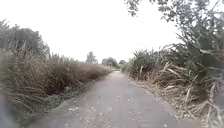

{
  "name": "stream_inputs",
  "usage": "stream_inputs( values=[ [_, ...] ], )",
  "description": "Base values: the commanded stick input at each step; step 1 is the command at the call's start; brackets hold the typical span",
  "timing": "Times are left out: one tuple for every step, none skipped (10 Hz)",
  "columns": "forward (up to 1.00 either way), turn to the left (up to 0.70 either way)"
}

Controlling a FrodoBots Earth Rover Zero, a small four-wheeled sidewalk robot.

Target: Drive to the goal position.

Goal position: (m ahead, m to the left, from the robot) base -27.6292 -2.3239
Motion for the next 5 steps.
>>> stream_inputs(
  values=[
    [0.0, -0.7],
    [0.0, -0.7],
    [0.0, -0.7],
    [0.0, -0.7],
    [0.0, -0.7]
  ],
)
